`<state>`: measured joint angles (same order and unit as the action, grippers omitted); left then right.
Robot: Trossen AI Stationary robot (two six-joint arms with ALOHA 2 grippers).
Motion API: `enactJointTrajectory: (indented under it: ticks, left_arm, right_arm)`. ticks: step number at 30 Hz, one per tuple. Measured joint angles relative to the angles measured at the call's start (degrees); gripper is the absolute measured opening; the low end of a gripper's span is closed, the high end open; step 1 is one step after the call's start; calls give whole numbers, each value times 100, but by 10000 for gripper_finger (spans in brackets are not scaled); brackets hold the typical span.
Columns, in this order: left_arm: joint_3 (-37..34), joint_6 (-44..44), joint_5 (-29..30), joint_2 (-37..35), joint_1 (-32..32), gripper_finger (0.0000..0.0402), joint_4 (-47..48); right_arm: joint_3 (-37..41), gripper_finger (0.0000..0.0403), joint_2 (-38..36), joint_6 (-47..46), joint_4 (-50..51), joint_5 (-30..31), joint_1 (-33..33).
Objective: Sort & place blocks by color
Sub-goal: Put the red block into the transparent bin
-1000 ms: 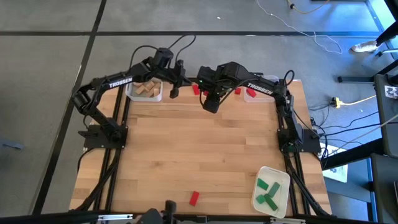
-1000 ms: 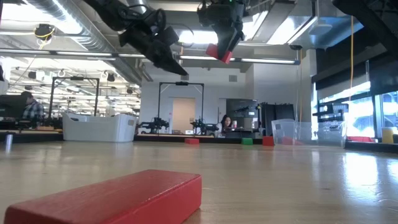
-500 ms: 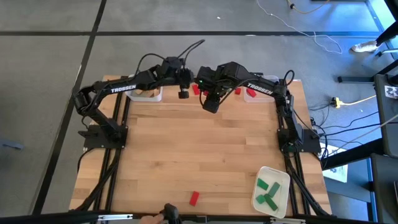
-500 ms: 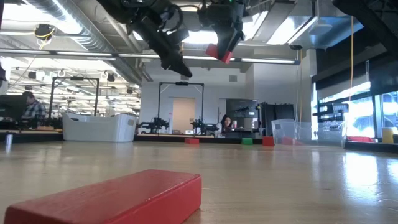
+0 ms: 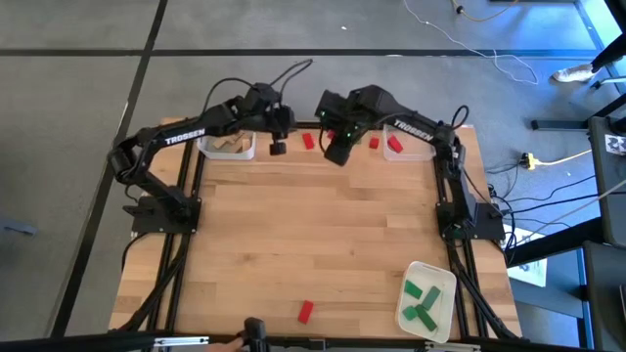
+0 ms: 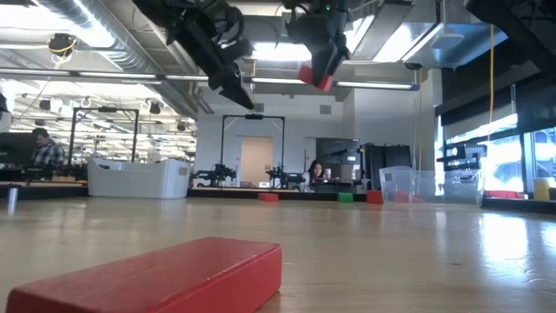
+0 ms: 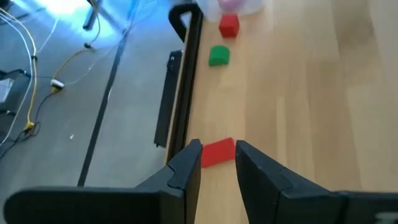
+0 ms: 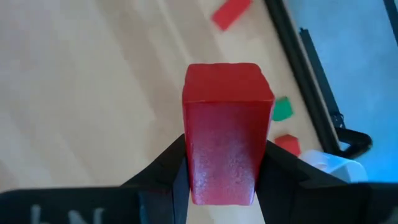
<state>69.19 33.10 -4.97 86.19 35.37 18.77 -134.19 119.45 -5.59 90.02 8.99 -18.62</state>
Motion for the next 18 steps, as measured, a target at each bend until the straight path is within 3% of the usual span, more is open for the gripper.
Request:
enactJointTrajectory:
  ticks: [11,18]
  left_arm:
    - [5,-129,-690,-723,409,92,297]
    - [11,-151,-1126,-998,501,92,449]
  right_arm:
    - [79,132,-42,152,2,-49,-1329]
    - [678,132,-42,171,3,-166,-2089]
